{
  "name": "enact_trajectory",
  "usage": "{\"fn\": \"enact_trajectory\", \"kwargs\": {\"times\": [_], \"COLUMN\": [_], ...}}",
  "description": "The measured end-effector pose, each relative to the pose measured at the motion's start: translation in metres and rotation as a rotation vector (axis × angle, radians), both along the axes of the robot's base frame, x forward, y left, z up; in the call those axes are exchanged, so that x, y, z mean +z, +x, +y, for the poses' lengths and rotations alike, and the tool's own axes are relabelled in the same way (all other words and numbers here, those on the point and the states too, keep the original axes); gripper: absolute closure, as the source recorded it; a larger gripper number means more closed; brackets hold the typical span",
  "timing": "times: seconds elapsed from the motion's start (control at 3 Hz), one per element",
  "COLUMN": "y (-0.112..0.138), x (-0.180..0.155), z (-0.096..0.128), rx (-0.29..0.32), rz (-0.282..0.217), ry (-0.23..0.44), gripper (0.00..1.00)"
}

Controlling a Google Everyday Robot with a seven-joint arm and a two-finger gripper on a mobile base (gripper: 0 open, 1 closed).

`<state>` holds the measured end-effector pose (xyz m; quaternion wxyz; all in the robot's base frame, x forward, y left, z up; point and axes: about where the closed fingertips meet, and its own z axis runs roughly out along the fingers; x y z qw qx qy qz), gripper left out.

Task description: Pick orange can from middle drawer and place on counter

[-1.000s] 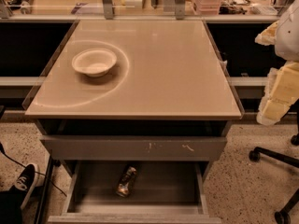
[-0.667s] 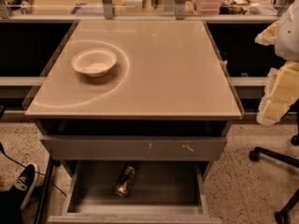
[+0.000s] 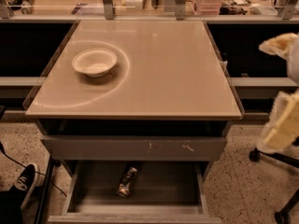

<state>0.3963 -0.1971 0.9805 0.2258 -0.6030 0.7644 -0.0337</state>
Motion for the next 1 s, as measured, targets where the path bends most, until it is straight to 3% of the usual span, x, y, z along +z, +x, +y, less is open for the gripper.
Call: {"fn": "enact_trajectory", "kwargs": {"times": [0.33,0.67,1.0], "y": [-0.052,-0.066,-0.054], "x": [0.001,-0.033,-0.108], "z": [0.019,0.055,0.112], "rx": [-0.016,-0.038,-0.018], "rz": [-0.124,-0.173,-0.106], "ry": [0.061,0.159,0.319], "gripper": [0.0,0.0,0.0]}}
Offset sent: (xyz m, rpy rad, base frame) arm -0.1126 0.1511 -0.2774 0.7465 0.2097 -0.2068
